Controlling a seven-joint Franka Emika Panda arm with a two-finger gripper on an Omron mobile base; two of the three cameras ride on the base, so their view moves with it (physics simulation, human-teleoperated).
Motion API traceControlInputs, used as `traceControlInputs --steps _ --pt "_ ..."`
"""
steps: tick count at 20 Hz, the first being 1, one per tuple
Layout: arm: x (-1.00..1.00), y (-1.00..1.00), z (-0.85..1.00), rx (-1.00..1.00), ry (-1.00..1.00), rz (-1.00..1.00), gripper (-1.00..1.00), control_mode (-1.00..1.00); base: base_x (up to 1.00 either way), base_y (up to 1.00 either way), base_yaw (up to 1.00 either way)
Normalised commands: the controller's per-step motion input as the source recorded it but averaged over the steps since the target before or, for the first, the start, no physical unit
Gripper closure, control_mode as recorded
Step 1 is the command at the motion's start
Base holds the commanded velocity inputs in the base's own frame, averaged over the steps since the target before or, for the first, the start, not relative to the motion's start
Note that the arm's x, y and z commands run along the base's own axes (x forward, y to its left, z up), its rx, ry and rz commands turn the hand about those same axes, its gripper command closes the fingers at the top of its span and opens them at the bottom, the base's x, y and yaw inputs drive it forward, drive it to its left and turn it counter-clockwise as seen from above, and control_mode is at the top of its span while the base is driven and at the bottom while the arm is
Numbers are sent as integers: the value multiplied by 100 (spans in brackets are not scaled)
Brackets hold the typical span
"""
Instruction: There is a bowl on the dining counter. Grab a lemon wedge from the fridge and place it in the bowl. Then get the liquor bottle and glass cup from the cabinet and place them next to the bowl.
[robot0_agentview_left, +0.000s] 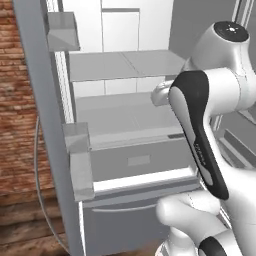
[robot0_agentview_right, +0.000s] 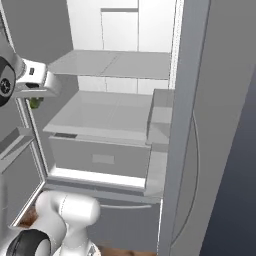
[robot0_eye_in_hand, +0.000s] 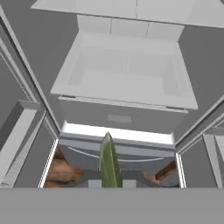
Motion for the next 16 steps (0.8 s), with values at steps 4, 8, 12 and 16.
traceControlInputs --steps 4,8,12,16 --pt "0 0 0 0 0 0 100 100 -100 0 19" --pt "0 0 0 0 0 0 100 100 -100 6 56" --pt "0 0 0 0 0 0 100 100 -100 22 69" --pt "0 0 0 0 0 0 100 100 -100 31 72"
